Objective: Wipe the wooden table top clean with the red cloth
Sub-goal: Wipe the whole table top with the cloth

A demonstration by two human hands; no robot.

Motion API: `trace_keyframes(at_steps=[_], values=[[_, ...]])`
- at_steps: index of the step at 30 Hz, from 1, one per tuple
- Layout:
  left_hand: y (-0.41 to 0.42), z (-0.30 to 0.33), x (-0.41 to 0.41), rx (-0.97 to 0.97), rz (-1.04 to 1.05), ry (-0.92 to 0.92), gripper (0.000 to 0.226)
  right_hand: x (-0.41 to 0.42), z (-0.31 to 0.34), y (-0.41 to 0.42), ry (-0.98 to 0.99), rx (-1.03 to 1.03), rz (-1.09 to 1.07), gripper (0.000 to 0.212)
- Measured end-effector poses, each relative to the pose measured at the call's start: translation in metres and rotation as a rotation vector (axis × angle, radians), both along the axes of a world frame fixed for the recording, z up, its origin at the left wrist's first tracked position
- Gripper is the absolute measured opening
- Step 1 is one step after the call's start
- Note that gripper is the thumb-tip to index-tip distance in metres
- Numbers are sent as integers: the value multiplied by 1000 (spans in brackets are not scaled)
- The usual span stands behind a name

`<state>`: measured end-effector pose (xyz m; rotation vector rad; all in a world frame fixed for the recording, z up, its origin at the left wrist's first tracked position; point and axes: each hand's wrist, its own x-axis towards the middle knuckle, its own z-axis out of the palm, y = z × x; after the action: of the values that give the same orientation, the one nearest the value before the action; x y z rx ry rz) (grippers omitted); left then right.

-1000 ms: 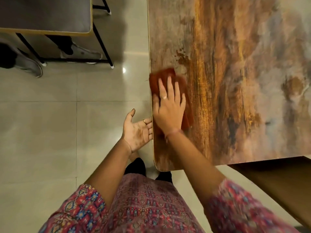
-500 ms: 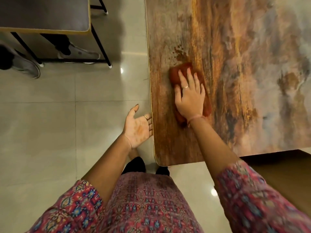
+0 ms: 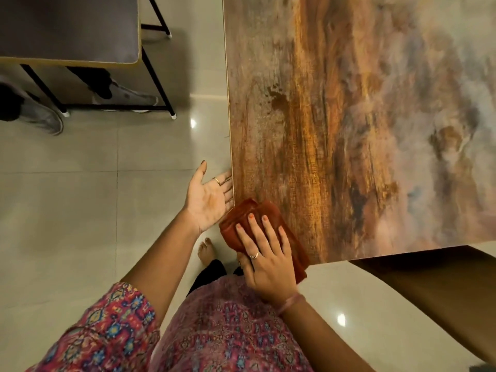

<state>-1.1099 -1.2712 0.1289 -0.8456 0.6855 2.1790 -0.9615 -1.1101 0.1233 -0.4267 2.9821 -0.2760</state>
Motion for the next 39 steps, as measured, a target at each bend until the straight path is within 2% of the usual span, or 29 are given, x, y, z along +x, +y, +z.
trace_keyframes(at_steps=[5, 11, 14, 17, 20, 24, 27, 32, 39], values=[[9, 2, -6, -37, 20, -10, 73, -63, 8, 1, -36, -65, 14, 57], [18, -3, -2, -131, -34, 34, 68, -285, 17, 9, -87, -143, -226, 53], [20, -7, -3, -167, -32, 34, 67, -366, 24, 9, -156, -139, -231, 52], [21, -7, -7, -145, 20, 22, 70, -348, 22, 9, -130, -142, -204, 51], [23, -6, -14, -123, 77, 0, 75, -232, 18, 18, -51, -146, -114, 51], [24, -1, -31, -86, 94, -17, 81, -64, 7, 43, -47, -107, 27, 51], [25, 2, -39, -99, 101, -20, 80, -21, 2, 57, -52, -77, 86, 54], [22, 7, -37, -79, 85, -22, 85, -107, 9, 28, -61, -94, 126, 52], [14, -2, -40, 5, 53, -53, 88, -305, 19, -27, -37, -89, -75, 48]])
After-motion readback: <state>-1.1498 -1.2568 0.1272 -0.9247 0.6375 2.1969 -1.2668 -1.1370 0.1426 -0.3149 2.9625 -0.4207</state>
